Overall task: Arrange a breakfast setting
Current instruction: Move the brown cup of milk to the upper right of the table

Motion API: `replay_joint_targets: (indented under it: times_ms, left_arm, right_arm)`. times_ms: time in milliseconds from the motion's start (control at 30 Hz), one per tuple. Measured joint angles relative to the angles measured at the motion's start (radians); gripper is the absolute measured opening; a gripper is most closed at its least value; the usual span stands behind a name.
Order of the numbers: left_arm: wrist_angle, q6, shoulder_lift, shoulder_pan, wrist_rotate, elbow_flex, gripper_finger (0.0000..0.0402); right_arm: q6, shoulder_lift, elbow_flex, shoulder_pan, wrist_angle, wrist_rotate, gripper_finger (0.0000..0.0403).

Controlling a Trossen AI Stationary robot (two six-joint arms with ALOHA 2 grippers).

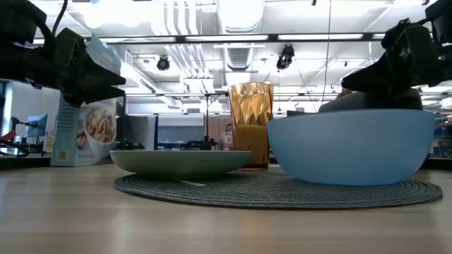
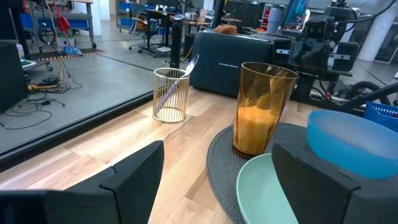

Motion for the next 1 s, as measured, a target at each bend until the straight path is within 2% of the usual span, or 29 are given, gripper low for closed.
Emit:
replay_joint_targets:
  times_ms: [100,267,467,600,800,1000]
  left_arm:
    - [0.001,0.0,0.0,0.0,0.0,0.0,0.0282]
    - [0.004,0.0,0.0,0.0,0.0,0.0,0.0282]
    - [0.003,0.0,0.0,0.0,0.0,0.0,0.0282]
    - [0.003,0.0,0.0,0.0,0.0,0.0,0.0282]
    - [0.002,0.0,0.0,0.0,0.0,0.0,0.0282]
    - [0.002,0.0,0.0,0.0,0.0,0.0,0.0282]
  right_arm:
    - [0.007,0.0,0.0,0.0,-0.001,-0.003,0.0068]
    - [0.121,-0.001,0.001,0.0,0.008,-0.001,0.0068]
    - [0.141,0.002,0.001,-0.001,0.028,0.002,0.0068]
    - [0.181,0.004,0.001,-0.001,0.075,0.022,0.0068]
    - [0.189,0.005,0.001,-0.006,0.21,0.129,0.0068]
    - [0.233,0.005,0.001,-0.006,0.283,0.122,0.0068]
